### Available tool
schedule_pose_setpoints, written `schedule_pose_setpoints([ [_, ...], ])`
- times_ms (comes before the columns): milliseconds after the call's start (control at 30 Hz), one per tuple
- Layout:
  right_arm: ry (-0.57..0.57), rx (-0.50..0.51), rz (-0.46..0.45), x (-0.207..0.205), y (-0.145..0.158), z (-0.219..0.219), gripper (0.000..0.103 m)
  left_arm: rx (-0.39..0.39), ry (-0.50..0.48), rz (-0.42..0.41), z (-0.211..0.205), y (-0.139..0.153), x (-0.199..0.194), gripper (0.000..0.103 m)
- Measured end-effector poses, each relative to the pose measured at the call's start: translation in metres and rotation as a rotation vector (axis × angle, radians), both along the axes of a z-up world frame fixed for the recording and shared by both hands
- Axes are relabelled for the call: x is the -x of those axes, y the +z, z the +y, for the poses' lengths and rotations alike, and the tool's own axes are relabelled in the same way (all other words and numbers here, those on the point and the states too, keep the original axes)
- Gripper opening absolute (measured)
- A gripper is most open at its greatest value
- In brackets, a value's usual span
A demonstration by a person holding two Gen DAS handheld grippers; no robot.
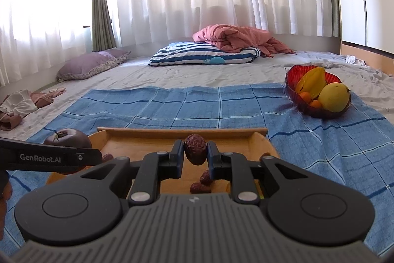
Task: Organize fruits
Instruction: 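Lift the dark fruit with the left tool while the right tool carries the date over the tray, then lower the dark fruit onto the tray with the left tool while the right tool lowers the date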
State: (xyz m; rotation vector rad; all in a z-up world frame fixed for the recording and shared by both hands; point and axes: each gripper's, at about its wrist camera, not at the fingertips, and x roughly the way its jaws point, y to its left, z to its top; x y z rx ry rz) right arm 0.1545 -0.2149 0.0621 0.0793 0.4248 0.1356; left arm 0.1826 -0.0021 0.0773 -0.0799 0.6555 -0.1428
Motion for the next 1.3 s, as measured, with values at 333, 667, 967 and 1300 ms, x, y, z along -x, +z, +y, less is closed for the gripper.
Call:
schedule_pose_setpoints([
  [333,0.0,-0.011,0.067,-0.036,0.004,-0.01,0.025,0.023,-0.026,0.049,-0.004,0.004,-0.038,0.062],
  [667,-0.016,-0.018,0.163,-0.077,-0.002,-0.018,0.025,0.012,0.016,0.113,0.0,-0.009,-0.079,0.062],
  [967,-0.051,-0.031,0.24,-0.103,-0.017,-0.027,0.025,-0.005,0.047,0.164,0.008,-0.019,-0.113,0.062],
  [1300,-0.059,-0.01,0.291,-0.121,-0.027,-0.027,0.025,-0.002,0.063,0.203,0.013,-0.035,-0.132,0.062],
])
